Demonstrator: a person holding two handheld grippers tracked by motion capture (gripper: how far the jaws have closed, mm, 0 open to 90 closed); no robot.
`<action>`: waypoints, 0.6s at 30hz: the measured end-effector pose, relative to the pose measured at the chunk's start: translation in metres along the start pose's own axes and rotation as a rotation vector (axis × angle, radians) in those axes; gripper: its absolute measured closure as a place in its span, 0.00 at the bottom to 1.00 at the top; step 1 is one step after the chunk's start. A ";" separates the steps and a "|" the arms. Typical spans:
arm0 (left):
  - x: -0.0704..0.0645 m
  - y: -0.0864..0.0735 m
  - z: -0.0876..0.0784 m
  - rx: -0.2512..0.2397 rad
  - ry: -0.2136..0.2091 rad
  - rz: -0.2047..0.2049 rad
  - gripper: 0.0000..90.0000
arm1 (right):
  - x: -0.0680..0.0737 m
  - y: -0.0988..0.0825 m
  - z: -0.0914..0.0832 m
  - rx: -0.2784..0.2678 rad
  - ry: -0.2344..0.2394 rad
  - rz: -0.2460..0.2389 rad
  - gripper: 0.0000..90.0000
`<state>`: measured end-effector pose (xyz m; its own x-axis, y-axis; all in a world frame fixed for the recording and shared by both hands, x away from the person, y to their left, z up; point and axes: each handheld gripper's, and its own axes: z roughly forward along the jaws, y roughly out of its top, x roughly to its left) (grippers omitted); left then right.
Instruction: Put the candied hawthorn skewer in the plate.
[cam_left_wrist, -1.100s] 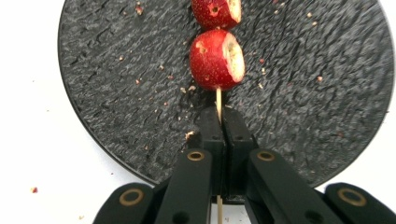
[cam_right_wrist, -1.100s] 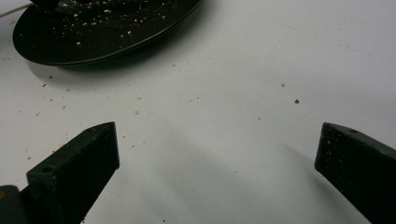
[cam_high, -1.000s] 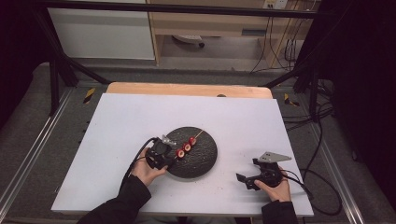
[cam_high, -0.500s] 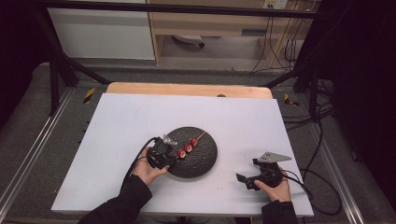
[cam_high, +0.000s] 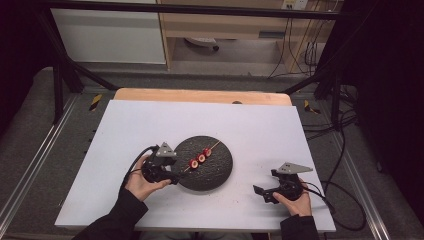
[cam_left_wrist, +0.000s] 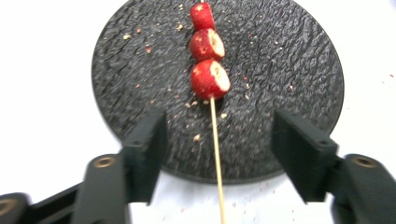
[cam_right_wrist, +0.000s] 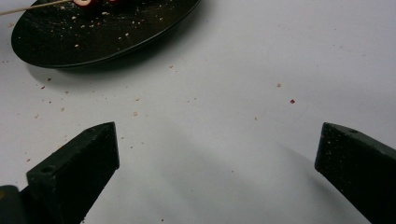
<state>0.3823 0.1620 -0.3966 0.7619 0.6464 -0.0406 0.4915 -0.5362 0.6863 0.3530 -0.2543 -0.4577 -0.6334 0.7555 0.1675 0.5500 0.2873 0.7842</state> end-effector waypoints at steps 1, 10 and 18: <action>0.002 -0.002 -0.003 0.000 0.000 0.001 0.32 | 0.000 0.000 0.000 -0.001 -0.001 0.000 0.01; 0.018 -0.035 -0.024 -0.027 0.062 -0.029 0.07 | 0.000 0.001 -0.001 -0.004 -0.002 0.004 0.01; 0.034 -0.071 -0.033 -0.077 0.080 -0.086 0.06 | 0.000 0.001 -0.001 -0.005 0.000 0.009 0.01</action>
<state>0.3593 0.2399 -0.4223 0.6807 0.7311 -0.0460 0.5176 -0.4356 0.7365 0.3530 -0.2548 -0.4568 -0.6286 0.7579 0.1743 0.5529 0.2779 0.7856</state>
